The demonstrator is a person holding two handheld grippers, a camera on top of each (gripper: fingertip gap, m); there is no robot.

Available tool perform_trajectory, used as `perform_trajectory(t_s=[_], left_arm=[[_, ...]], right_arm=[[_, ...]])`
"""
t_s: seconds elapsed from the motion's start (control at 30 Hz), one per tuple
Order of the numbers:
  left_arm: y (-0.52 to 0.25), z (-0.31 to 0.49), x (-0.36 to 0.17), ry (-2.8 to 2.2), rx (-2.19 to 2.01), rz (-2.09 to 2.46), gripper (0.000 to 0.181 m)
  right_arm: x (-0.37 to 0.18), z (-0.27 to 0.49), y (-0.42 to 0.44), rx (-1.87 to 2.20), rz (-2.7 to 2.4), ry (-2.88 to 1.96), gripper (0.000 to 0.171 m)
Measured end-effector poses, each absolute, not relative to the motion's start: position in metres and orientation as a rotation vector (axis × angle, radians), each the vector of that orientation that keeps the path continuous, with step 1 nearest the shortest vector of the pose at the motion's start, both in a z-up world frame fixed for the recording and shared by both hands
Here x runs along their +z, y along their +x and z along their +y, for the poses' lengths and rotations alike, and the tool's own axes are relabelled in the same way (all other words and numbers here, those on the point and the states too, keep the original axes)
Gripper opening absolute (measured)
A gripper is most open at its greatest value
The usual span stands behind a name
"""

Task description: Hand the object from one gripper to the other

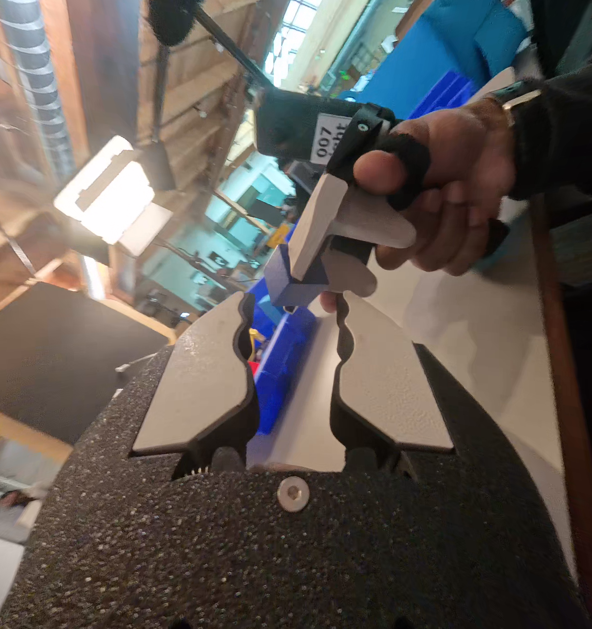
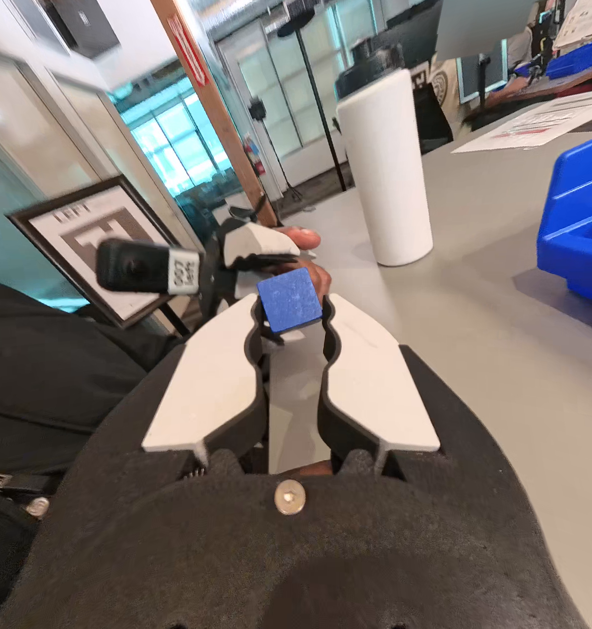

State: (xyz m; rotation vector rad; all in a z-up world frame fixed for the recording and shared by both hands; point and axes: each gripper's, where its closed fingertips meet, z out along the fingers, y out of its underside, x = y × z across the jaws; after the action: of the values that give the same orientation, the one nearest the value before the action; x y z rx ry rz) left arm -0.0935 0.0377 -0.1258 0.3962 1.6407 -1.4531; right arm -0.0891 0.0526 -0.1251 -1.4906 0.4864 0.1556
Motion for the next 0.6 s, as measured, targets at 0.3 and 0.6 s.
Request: perform_trajectory(t_s=[0.3,0.6], left_arm=[[-0.085,0.026,-0.116,0.337,-1.317,1.443,0.030],[-0.073,0.044,-0.107,-0.014,-1.815,1.738,0.030]], right_arm=[[-0.119,0.053,-0.084,0.177,0.509,-1.402,0.032],[-0.115,0.033,-0.078,-0.452,0.267,-1.602,0.051]])
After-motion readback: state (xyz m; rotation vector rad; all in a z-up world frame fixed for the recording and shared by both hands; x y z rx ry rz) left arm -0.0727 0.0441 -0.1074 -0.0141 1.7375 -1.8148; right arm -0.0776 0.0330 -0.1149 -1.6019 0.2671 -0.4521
